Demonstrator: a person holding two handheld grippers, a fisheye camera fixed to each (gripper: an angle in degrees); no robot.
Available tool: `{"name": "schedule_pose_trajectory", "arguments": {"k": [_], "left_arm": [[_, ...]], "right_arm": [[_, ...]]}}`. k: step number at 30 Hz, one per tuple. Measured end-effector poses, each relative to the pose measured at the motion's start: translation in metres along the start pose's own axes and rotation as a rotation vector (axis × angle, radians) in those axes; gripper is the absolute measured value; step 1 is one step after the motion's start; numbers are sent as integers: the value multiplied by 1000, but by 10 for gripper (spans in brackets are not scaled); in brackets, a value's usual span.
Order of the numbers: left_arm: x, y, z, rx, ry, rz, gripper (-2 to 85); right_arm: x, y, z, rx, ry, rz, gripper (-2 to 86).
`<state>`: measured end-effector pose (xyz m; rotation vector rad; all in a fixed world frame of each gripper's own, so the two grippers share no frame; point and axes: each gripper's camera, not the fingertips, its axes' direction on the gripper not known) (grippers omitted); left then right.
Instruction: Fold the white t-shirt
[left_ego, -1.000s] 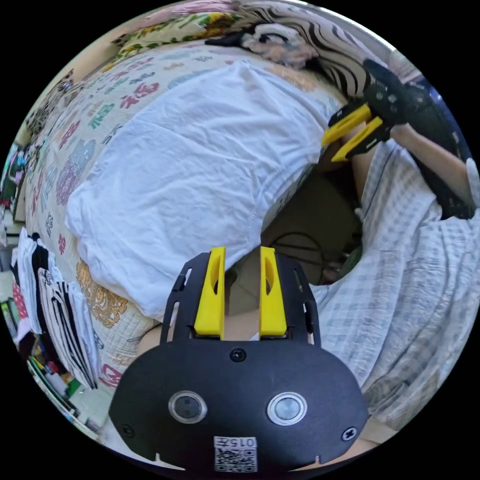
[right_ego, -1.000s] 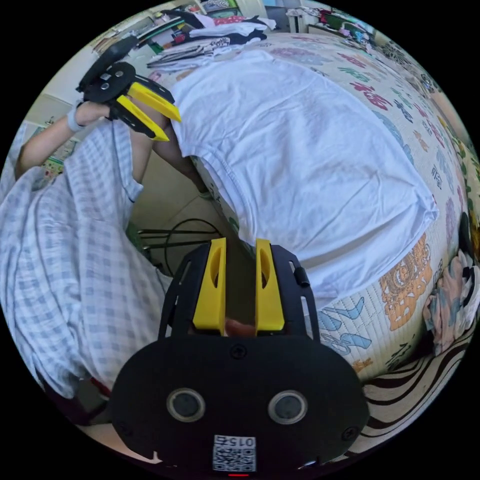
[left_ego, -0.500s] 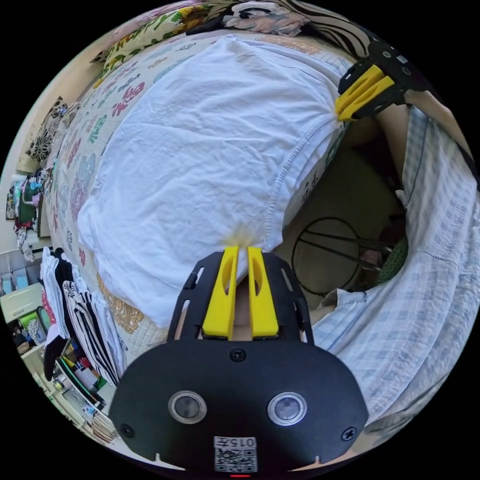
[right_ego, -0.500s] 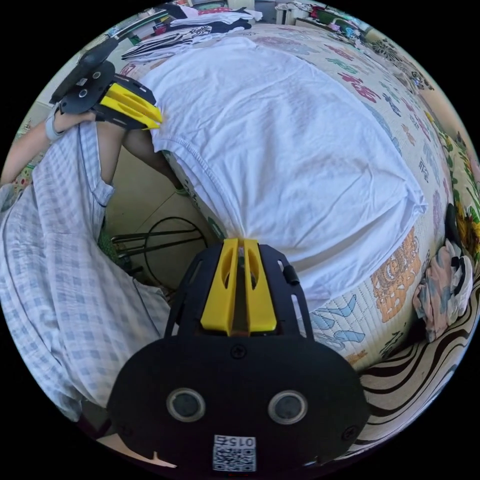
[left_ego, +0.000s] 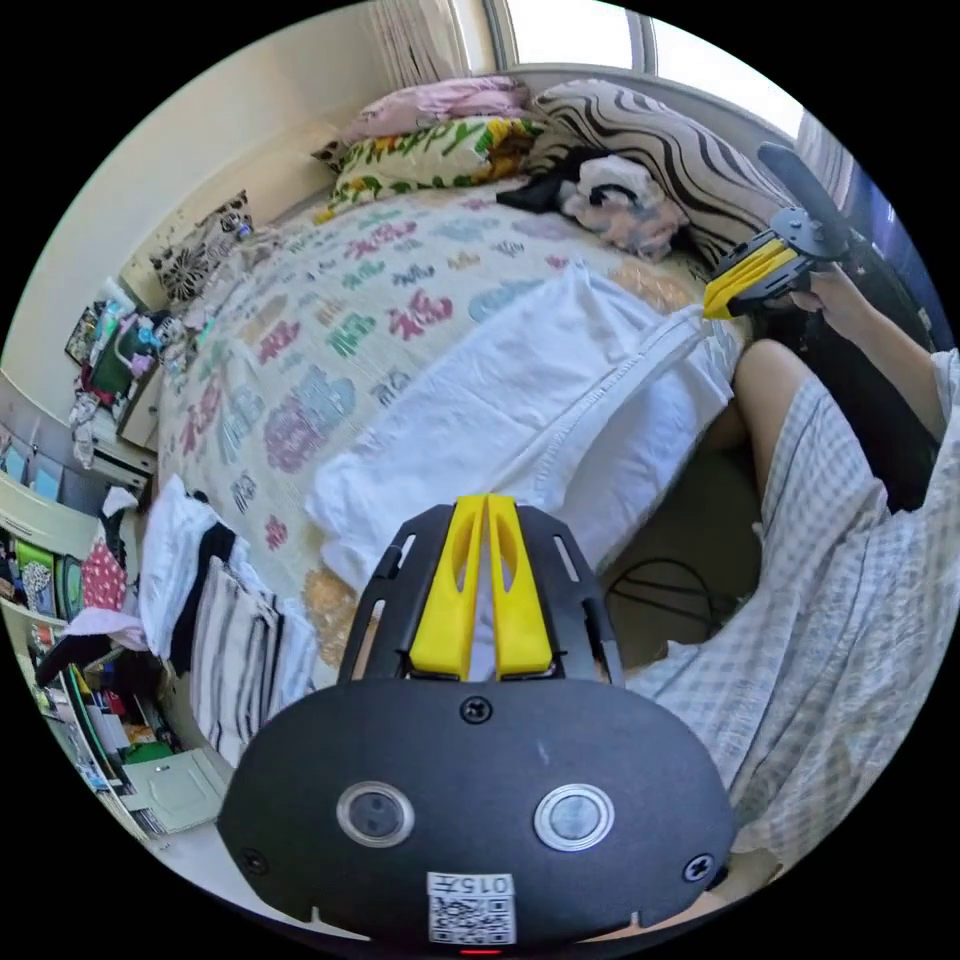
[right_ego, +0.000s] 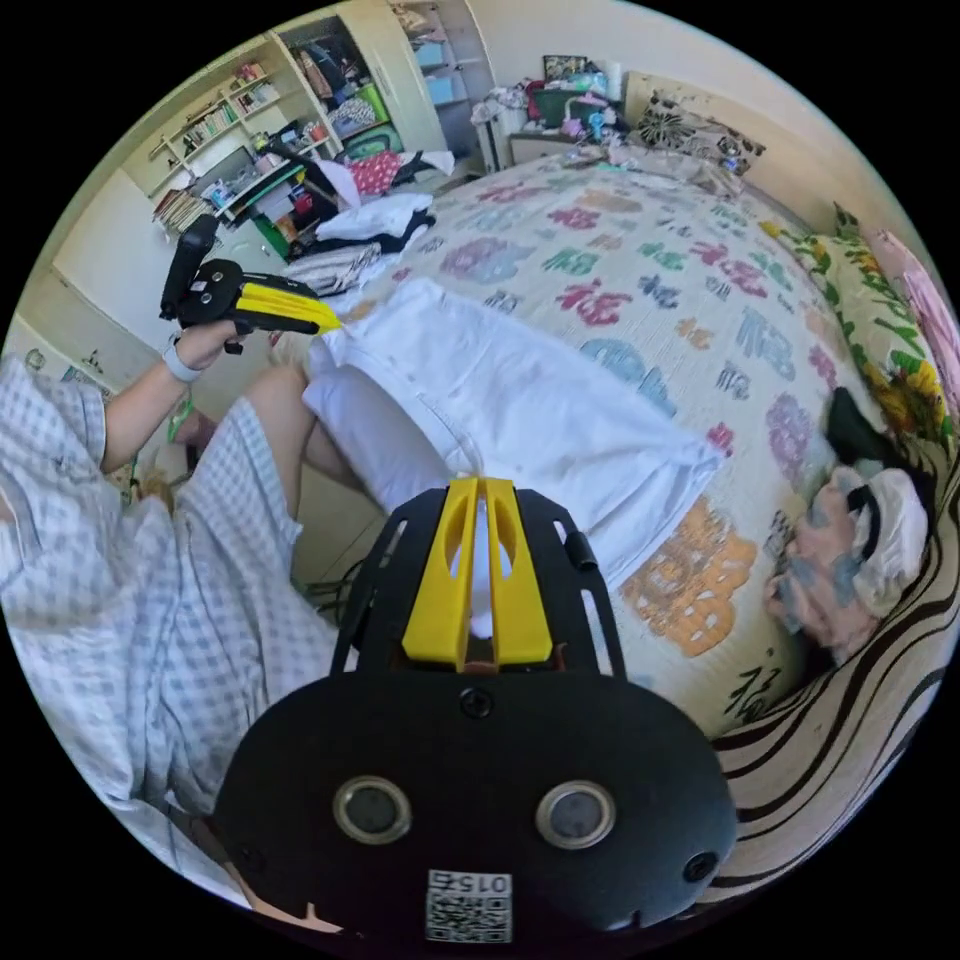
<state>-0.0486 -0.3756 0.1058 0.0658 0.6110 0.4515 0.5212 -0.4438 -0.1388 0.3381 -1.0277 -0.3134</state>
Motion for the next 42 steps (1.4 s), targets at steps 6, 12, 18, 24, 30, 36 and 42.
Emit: {"name": "schedule_pose_trajectory", "arguments": {"k": [6, 12, 18, 24, 30, 36, 42], "left_arm": [[-153, -148, 21, 160, -237, -86, -5], [-261, -188, 81, 218, -101, -394, -6], [-228, -53, 109, 97, 52, -307, 6], [-219, 112, 123, -252, 235, -591, 78], [-227, 150, 158, -391, 387, -625, 89], [-241, 132, 163, -464, 419, -518, 19], [-242, 141, 147, -475, 337, -481, 12]], "right_arm": [[128, -153, -47, 200, 222, 94, 17], [254, -205, -40, 390, -82, 415, 51], [235, -77, -8, 194, -162, 301, 80], [214, 70, 2, -77, -245, 579, 105], [221, 90, 30, -211, -394, 621, 101], [240, 76, 15, -324, -301, 591, 7], [252, 88, -26, -314, -218, 606, 6]]}}
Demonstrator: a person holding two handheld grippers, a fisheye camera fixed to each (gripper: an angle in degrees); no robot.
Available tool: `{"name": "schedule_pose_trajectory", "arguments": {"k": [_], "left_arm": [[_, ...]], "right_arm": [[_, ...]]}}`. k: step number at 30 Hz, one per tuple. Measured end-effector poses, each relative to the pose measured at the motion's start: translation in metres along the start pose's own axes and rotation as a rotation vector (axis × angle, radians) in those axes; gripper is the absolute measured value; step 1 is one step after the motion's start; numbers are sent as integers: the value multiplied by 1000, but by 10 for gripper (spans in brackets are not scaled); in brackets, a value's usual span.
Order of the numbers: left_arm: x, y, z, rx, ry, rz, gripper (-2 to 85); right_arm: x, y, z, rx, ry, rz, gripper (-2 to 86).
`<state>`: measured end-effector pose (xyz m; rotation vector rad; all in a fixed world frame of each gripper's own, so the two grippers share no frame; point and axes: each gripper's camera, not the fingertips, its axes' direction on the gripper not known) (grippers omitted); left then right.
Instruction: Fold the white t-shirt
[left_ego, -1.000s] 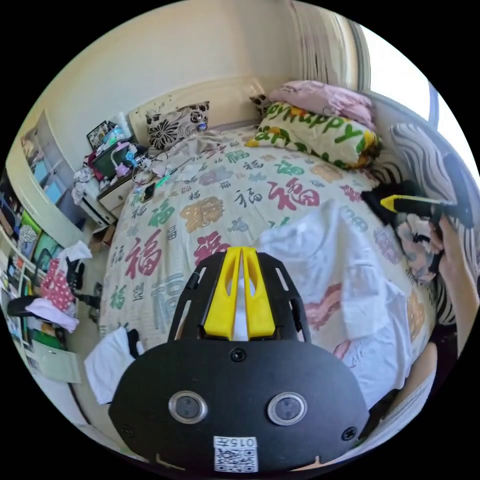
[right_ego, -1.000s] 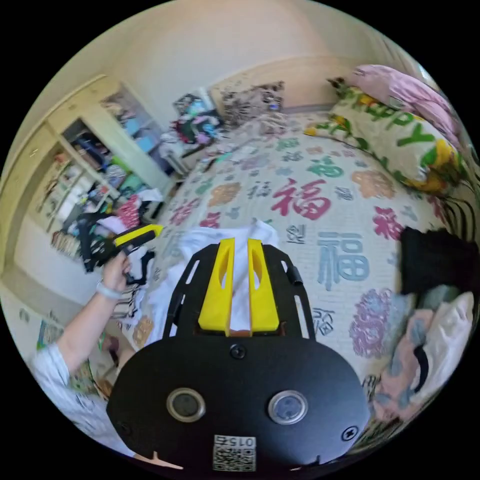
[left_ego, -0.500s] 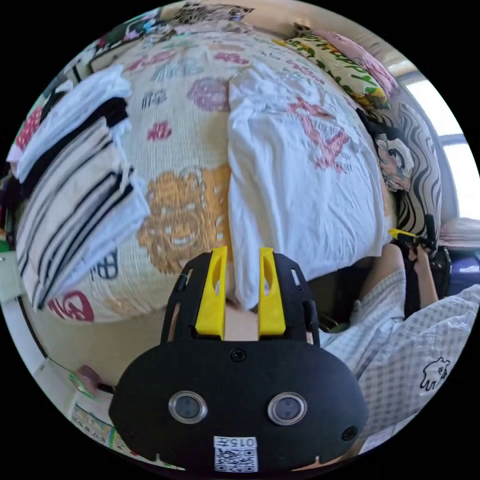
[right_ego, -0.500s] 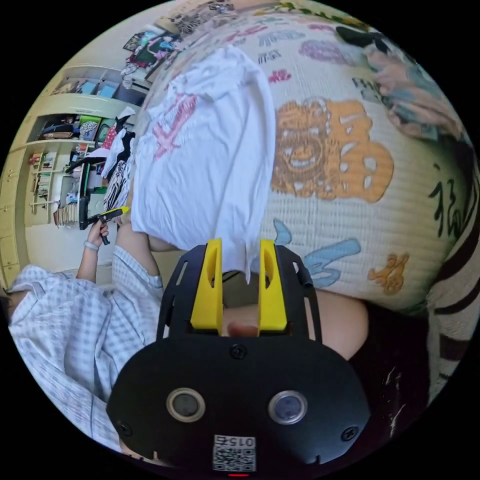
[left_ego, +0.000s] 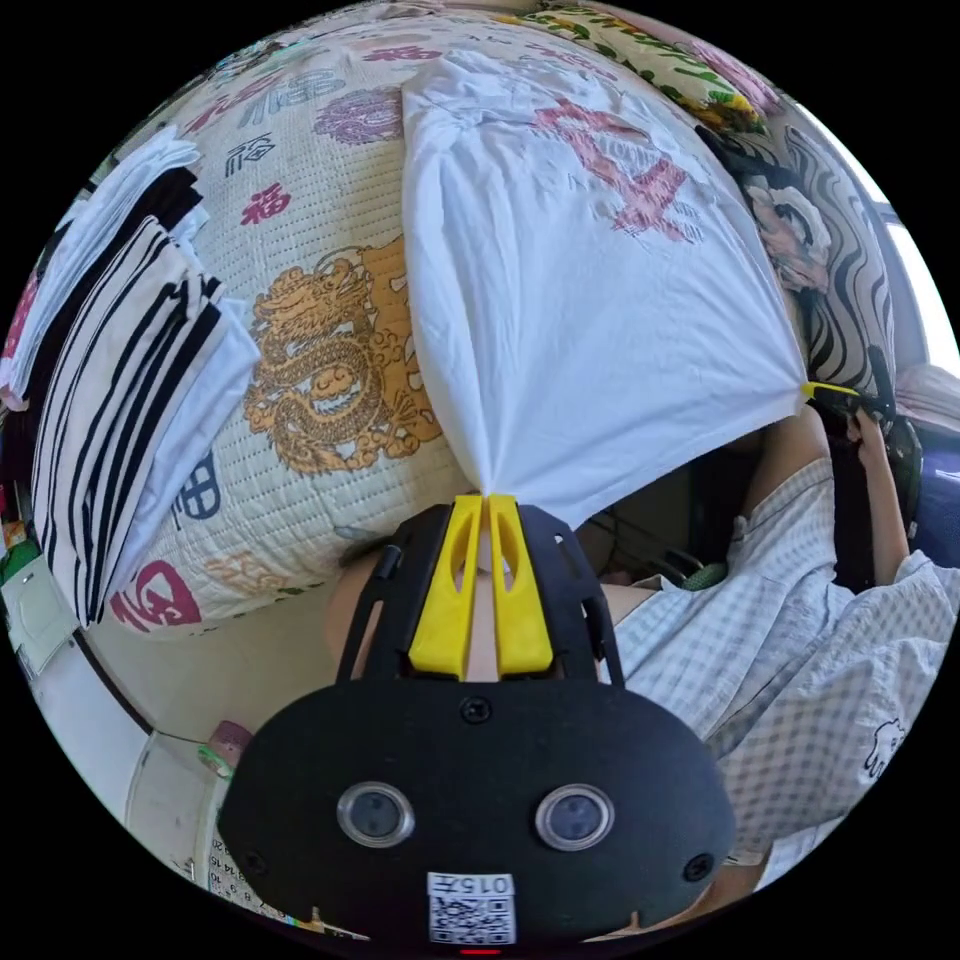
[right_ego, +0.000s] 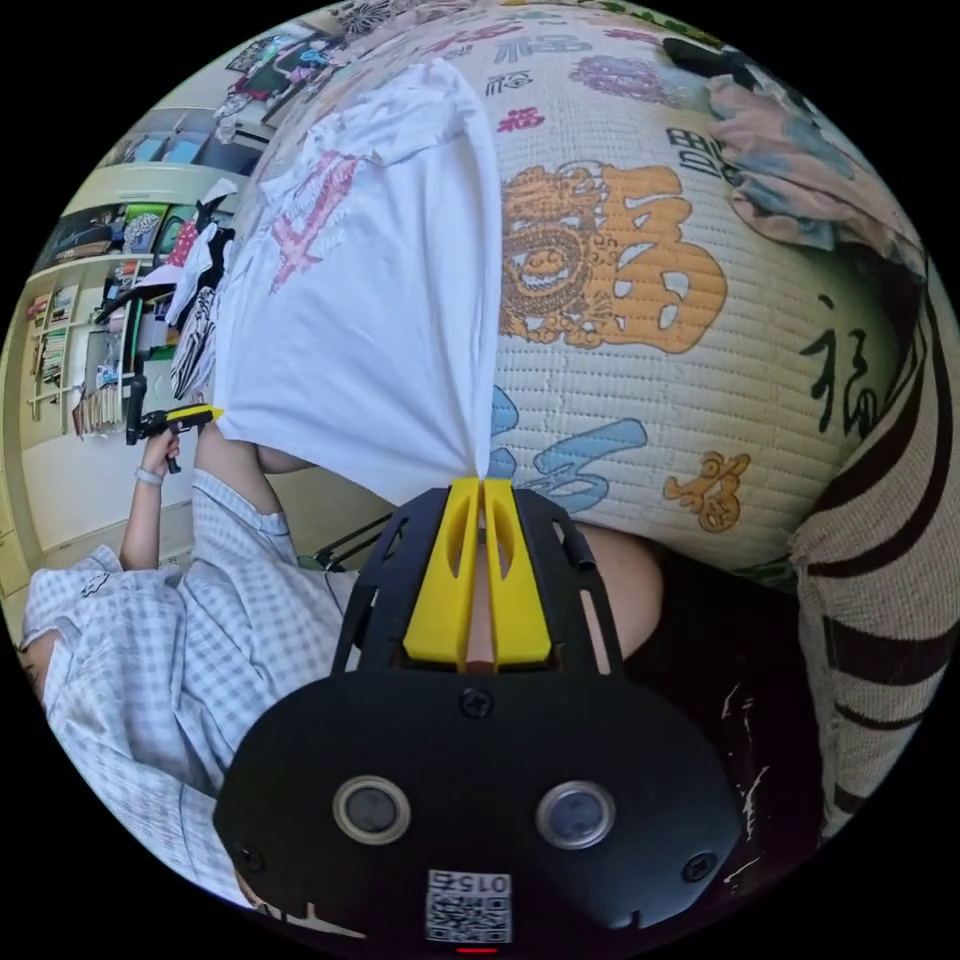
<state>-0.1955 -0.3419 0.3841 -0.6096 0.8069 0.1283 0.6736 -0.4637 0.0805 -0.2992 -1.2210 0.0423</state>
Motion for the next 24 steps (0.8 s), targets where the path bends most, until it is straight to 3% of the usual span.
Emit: {"name": "schedule_pose_trajectory", "arguments": {"k": [3, 5, 7, 9, 11, 14, 17, 20, 22, 24], "left_arm": [[-3, -8, 5, -52, -67, -29, 25], [-1, -10, -10, -37, -193, -26, 36], [4, -21, -47, 52, -342, -1, 50], [8, -45, -81, 173, -370, 25, 67], [17, -81, -110, 309, -335, 84, 82], [35, -158, -125, 437, -295, 182, 98], [35, -239, -101, 357, -219, 209, 103], [29, -296, -63, 165, -182, 235, 101], [23, -305, -65, 167, -170, 271, 73], [4, -301, -77, 194, -99, 258, 30]], "right_arm": [[4, -8, 2, -36, -56, -10, 20], [4, -13, -19, 46, -32, 15, 62], [-3, -22, -48, 146, -1, 3, 72], [-24, -40, -78, 274, 41, -73, 77], [-66, -86, -101, 363, 53, -233, 95], [-120, -164, -98, 350, 63, -404, 120], [-157, -239, -72, 279, 110, -458, 137], [-171, -295, -40, 143, 115, -449, 123], [-169, -315, -27, 78, 213, -428, 74], [-160, -324, -35, 70, 176, -426, 38]]}}
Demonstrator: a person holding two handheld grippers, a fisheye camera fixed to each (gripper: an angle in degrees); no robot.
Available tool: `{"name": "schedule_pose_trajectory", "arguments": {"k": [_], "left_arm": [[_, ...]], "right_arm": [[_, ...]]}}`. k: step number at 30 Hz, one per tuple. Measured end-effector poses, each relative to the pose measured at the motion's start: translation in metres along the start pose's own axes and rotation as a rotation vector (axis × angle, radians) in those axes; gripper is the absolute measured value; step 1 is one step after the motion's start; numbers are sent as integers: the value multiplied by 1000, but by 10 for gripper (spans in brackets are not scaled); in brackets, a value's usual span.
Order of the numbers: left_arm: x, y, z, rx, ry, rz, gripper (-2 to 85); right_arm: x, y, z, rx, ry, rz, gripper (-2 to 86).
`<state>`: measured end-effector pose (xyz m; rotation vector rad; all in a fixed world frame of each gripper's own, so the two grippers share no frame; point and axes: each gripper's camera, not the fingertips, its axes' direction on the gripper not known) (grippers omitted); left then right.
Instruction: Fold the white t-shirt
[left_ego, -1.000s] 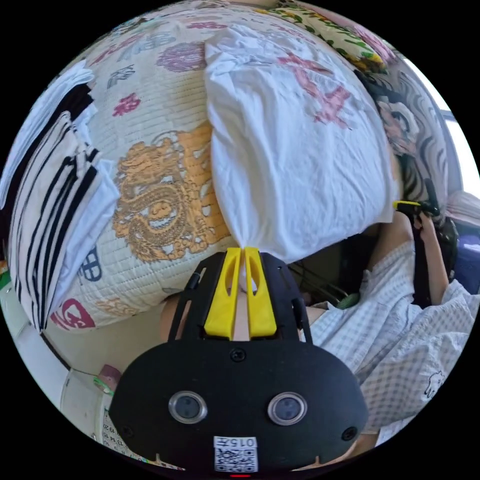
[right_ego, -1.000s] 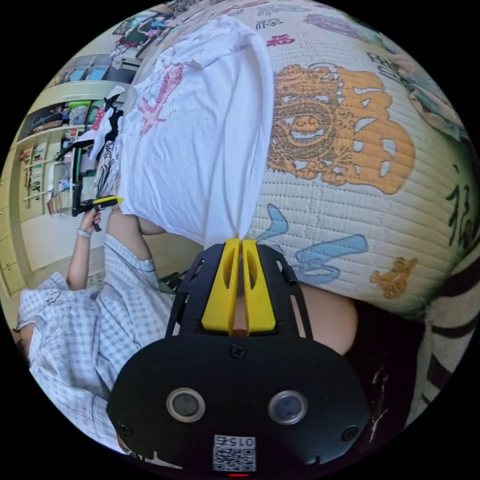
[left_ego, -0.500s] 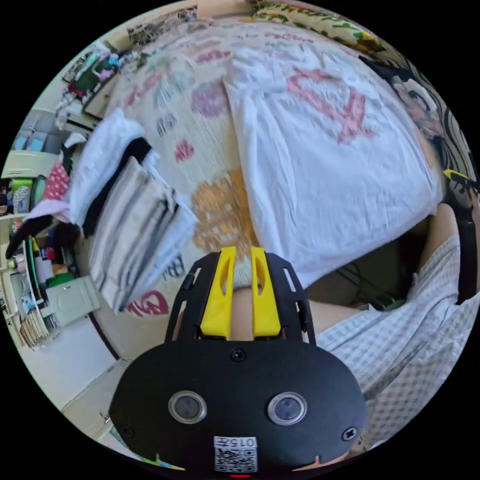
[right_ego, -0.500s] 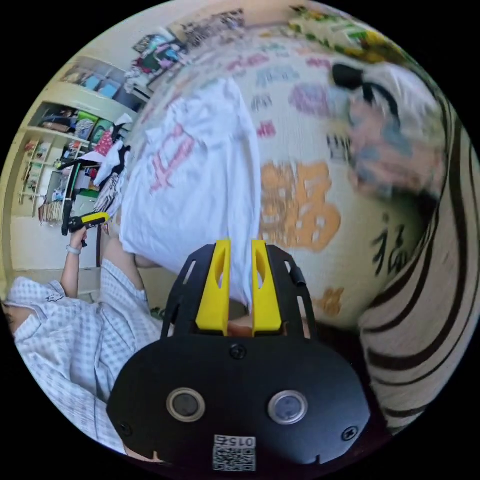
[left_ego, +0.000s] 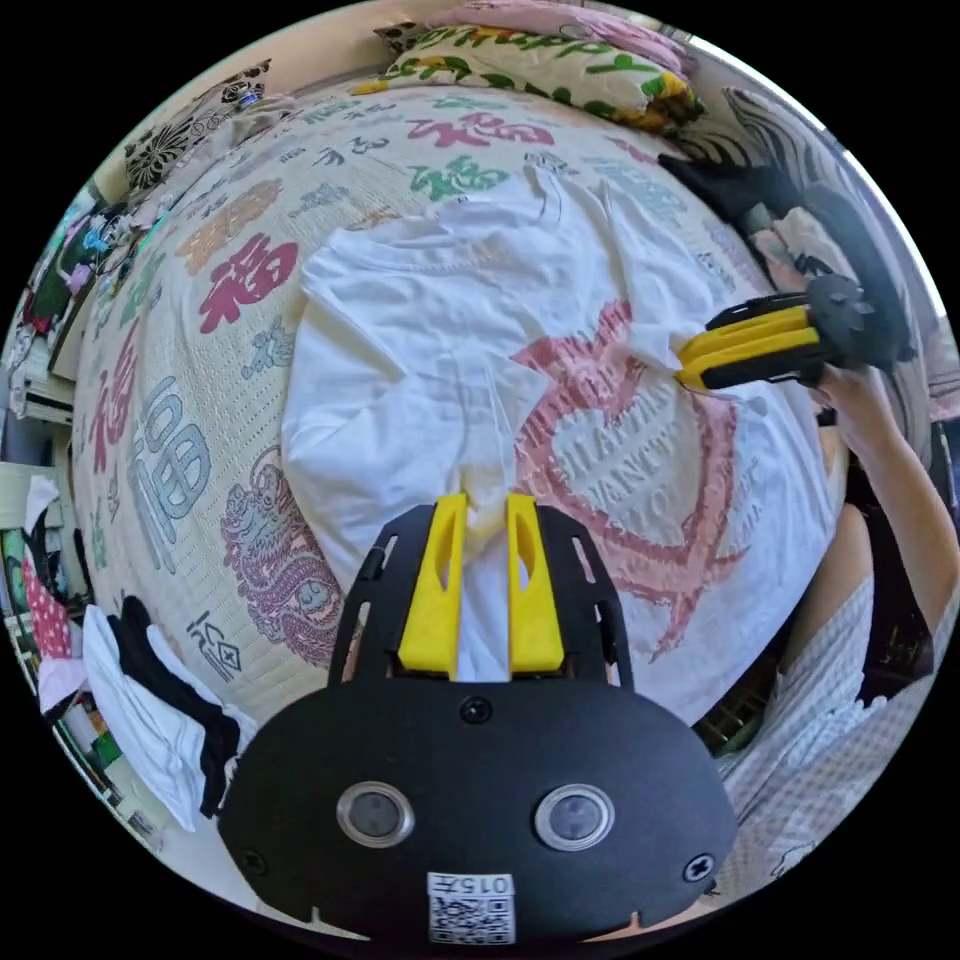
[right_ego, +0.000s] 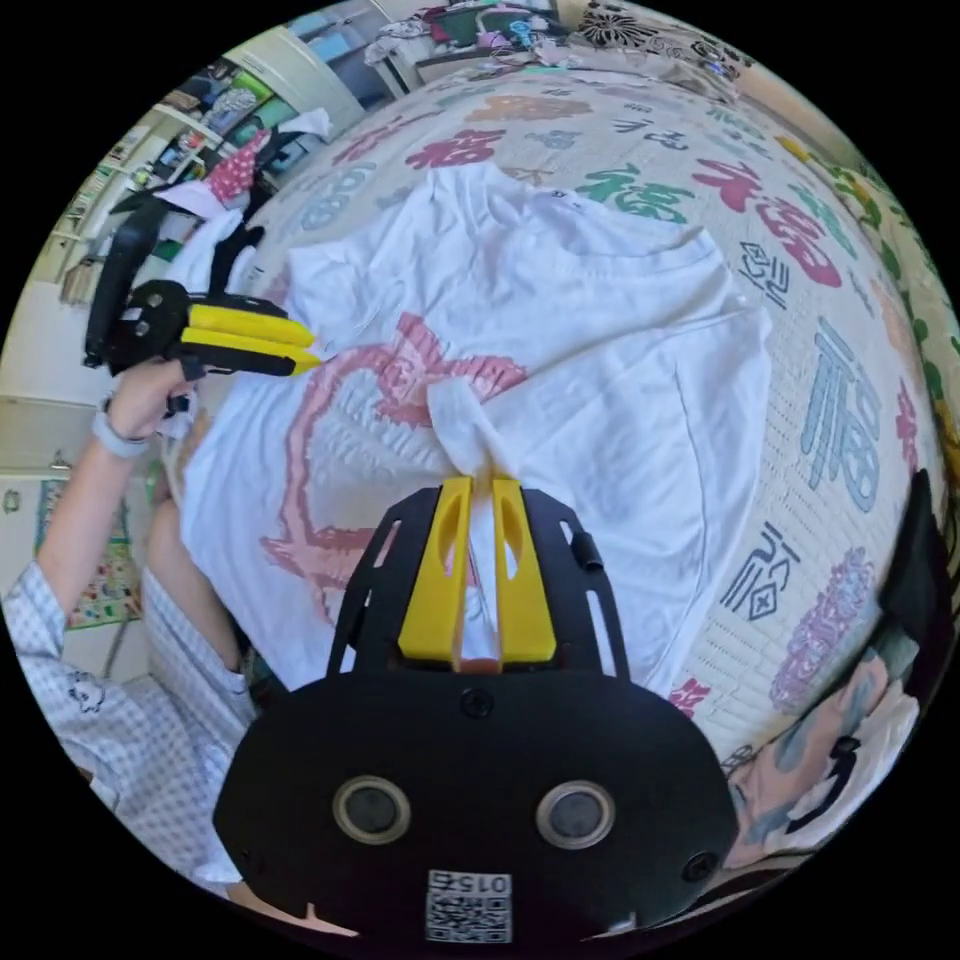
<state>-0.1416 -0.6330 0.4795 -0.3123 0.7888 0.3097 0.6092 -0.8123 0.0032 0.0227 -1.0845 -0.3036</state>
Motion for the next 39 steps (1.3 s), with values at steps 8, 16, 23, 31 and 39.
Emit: {"name": "schedule_pose_trajectory", "arguments": {"k": [8, 16, 23, 31, 39], "left_arm": [[-131, 128, -59, 325, -47, -554, 0], [-117, 195, -70, 494, -112, -705, 27], [-28, 83, -47, 240, -264, -195, 103], [-69, 56, -62, 190, -543, -222, 5], [-114, 113, -86, 335, -500, -516, -5]], "right_arm": [[152, 102, -106, 344, -5, 456, 19], [205, 165, -124, 432, -6, 684, 54], [133, 91, -109, 344, -48, 283, 52], [102, 97, -91, 229, 15, 140, 27], [127, 173, -85, 262, -83, 277, 45]]}}
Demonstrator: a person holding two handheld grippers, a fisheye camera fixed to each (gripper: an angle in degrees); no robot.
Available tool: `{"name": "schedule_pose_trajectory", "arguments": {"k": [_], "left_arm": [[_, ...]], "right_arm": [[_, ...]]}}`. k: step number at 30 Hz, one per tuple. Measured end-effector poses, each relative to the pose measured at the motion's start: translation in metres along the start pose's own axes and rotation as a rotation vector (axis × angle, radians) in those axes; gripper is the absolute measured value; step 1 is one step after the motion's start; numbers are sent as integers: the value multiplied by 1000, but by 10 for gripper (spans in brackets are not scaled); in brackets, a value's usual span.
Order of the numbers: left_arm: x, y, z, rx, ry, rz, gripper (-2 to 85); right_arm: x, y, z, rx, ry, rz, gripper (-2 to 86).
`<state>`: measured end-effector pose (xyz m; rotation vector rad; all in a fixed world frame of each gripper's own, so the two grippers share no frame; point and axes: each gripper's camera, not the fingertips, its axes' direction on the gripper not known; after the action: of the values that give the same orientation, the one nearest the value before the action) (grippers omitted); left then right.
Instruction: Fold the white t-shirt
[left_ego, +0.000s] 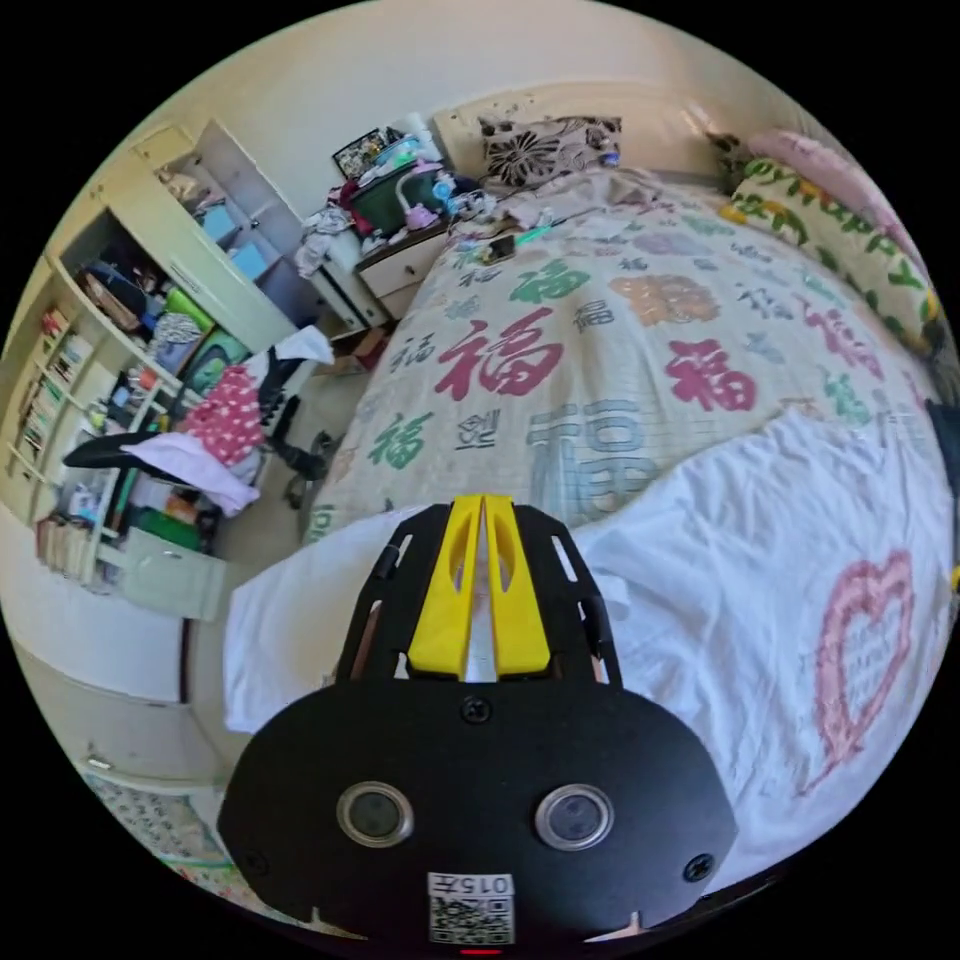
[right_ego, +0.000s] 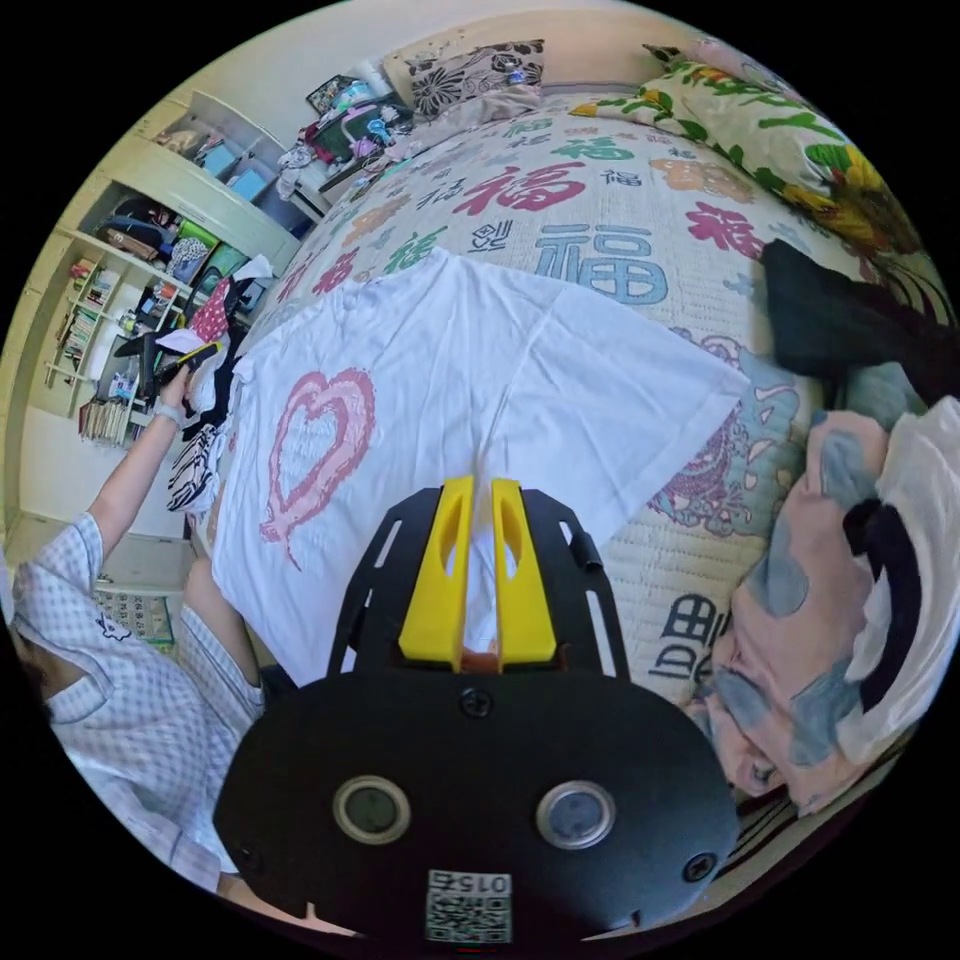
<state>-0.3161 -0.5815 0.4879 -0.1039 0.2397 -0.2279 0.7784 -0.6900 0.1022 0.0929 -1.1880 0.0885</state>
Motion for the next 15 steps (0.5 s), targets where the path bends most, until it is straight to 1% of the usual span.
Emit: {"name": "schedule_pose_trajectory", "arguments": {"k": [1, 3, 5, 7, 8, 12, 15], "left_arm": [[3, 15, -6, 21, 64, 17, -3], [12, 40, -8, 25, 124, 61, 5], [17, 56, 5, -47, 137, 67, 20], [18, 69, 38, -209, 174, 56, 29], [18, 72, 45, -244, 191, 55, 28], [-4, 92, 36, -220, 217, -17, 5], [-20, 114, 25, -208, 227, -33, 2]], "right_arm": [[5, 13, -2, 4, -14, 21, 52], [12, 34, -4, 3, -37, 54, 56], [21, 60, -5, 3, -48, 98, 58], [28, 74, -3, 0, -66, 131, 59], [32, 81, -2, -7, -88, 148, 59], [33, 95, -5, -26, -78, 143, 62], [40, 103, -12, 6, -54, 156, 70]]}}
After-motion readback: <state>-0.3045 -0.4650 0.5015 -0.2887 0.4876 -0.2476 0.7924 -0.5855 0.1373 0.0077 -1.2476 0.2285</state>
